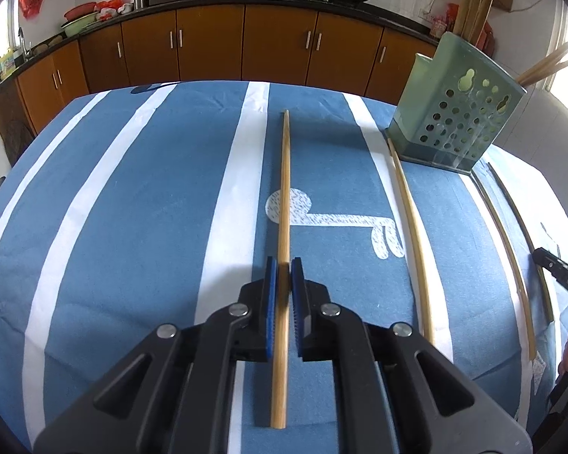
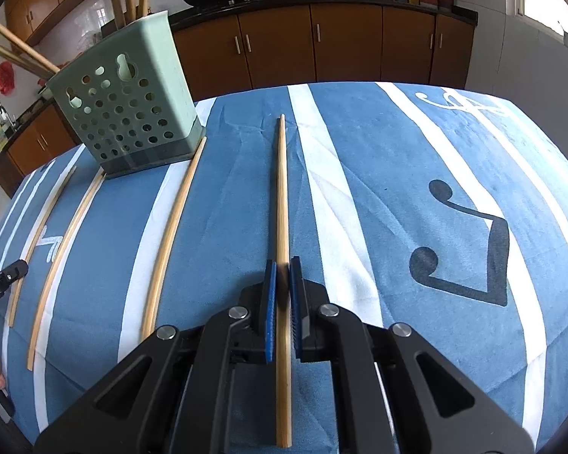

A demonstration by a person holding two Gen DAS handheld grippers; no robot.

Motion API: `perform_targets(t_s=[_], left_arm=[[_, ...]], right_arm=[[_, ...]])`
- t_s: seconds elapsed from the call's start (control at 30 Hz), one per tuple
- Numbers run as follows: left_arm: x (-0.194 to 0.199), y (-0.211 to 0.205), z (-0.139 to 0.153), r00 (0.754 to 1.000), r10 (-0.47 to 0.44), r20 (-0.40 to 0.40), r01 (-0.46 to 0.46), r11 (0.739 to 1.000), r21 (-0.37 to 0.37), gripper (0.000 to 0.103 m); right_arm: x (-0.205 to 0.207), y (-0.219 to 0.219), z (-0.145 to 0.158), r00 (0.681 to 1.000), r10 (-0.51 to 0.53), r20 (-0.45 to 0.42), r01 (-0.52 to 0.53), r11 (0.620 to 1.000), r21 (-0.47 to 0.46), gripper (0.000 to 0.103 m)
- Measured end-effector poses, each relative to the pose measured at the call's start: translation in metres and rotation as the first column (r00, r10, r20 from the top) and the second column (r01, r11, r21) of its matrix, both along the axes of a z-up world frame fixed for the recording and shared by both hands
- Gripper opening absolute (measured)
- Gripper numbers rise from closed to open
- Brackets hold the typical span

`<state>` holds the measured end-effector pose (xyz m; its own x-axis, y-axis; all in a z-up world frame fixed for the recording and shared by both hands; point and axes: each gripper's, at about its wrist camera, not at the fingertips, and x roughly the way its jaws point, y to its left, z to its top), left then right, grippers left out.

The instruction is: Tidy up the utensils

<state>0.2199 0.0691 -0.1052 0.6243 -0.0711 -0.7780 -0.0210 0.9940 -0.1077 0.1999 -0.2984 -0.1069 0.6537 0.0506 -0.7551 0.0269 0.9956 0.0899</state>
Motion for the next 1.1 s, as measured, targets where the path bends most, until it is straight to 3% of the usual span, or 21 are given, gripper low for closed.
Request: perform_targets(t_s=[0.23, 0.57, 0.7, 1.1], left_arm=[[-0.004, 0.003, 0.0, 1.0, 0.022, 0.011, -0.022, 0.999, -0.036, 0.01], [-0.005, 0.003, -0.001, 1.0, 0.021, 0.011, -0.021, 0.999, -0.029, 0.01], [-0.004, -0.004, 0.0, 1.0, -0.015, -0.003, 0.015, 0.999, 0.038, 0.01], [-0.021, -0.009, -0.001, 0.999, -0.049, 0.0, 0.049, 0.995, 0.088, 0.01]], right_arm=[[0.0, 0.0, -0.001, 1.0, 0.002, 0.003, -0.002, 1.0, -0.012, 0.008], [0.0, 0.0, 0.0, 1.0, 0.002, 0.003, -0.002, 1.0, -0.008, 0.008], [-0.004, 0.002, 0.0, 1.0, -0.001, 0.002, 0.001, 1.0, -0.011, 0.008], [-0.026, 0.002, -0.001, 1.0, 0.003, -0.002, -0.003, 1.0, 0.014, 0.008]])
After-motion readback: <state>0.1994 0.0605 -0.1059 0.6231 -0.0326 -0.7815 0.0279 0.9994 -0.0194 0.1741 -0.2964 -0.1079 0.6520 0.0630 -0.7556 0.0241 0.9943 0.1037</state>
